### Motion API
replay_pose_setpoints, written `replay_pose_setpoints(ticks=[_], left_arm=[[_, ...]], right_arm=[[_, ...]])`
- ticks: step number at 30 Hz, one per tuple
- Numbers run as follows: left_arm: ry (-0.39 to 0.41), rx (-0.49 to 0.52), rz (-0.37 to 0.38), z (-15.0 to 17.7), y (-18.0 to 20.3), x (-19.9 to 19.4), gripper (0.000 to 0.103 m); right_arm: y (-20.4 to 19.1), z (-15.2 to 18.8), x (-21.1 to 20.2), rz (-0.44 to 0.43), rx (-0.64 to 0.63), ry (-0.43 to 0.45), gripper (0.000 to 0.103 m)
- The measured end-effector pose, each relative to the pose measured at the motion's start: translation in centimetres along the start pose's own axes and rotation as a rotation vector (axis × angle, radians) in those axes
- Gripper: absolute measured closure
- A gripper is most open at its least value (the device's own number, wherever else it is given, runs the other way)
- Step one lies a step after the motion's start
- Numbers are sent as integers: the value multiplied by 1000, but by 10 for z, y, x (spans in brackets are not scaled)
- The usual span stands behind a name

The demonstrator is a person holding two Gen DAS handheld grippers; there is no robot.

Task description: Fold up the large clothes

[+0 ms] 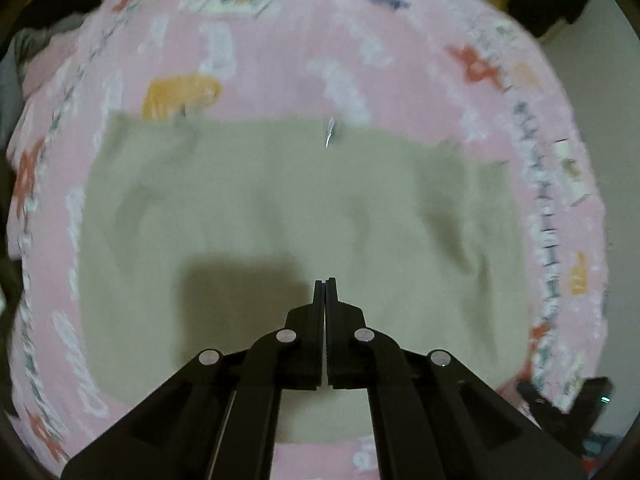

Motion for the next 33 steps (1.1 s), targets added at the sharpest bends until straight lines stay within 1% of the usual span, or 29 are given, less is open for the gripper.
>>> replay_pose_setpoints(ticks=[1, 2, 3, 5, 7, 8, 9, 11, 13, 14, 16, 18, 19, 20, 21, 22, 24, 26, 28, 29, 31, 32, 33], left_arm=[[-12, -24, 9, 0, 0, 14, 102], [-21, -62, -5, -3, -2, 31, 102], [-36, -78, -10, -5, -3, 46, 102], [-74, -91, -45, -6, -5, 75, 102], [-90, -87, -71, -5, -5, 92, 102], [-95, -98, -68, -7, -6, 99, 102], [-100, -119, -56, -8, -8, 104, 102], [-121, -157, -10, -14, -15, 111, 102], [-142, -167, 20, -16, -18, 113, 102], [-150, -148, 23, -16, -17, 110, 102], [-142, -110, 29, -14, -11, 97, 103], [-121, -75, 95, -11, 0, 76, 103], [-93, -63, 131, -15, 6, 64, 103], [-75, -56, 159, -21, 11, 57, 102], [-56, -54, 170, -31, 14, 55, 102], [-48, -55, 179, -40, 16, 58, 102], [-48, -53, 147, -61, 13, 76, 102], [-81, -65, 119, -85, 10, 111, 102], [-106, -64, 114, -93, 8, 133, 101], [-101, -77, 123, -98, 7, 136, 101], [-99, -124, 143, -97, 1, 132, 102], [-95, -120, 146, -94, 3, 127, 102], [-86, -94, 147, -88, 8, 119, 102]], right_arm=[[6, -4, 3, -12, 37, 0, 80], [10, -10, 5, -23, 62, -1, 80], [15, -14, 6, -51, 90, 4, 80], [23, -24, 12, -80, 126, -8, 80], [29, -28, 18, -112, 166, -25, 79], [34, -25, 21, -132, 220, -36, 75], [38, -20, 22, -152, 269, -34, 64], [41, -3, 21, -172, 346, -16, 50], [36, 18, 27, -202, 396, -23, 47], [32, 25, 30, -211, 405, -31, 45], [22, 37, 40, -232, 418, -22, 45], [15, 40, 49, -238, 425, -17, 45], [13, 41, 55, -205, 423, -27, 45], [11, 39, 61, -191, 424, -24, 44], [10, 39, 63, -180, 430, -13, 40], [9, 38, 66, -170, 436, -6, 39], [9, 36, 72, -142, 430, 0, 37], [12, 32, 76, -116, 426, 0, 37], [12, 31, 76, -103, 418, 3, 36], [9, 30, 75, -93, 409, 6, 36], [6, 29, 66, -52, 393, 29, 36], [6, 28, 62, -38, 396, 41, 36], [6, 28, 60, -30, 404, 55, 36]])
Point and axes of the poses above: each gripper's, at about its wrist camera, not at the fingertips, and x roughly the way its jaws point, y to its right, z to its underside, the point moved 7 cm from there along x, roughly the way its jaws point, and after that the axes turned 7 degrees about -x, right-handed, at the moved point
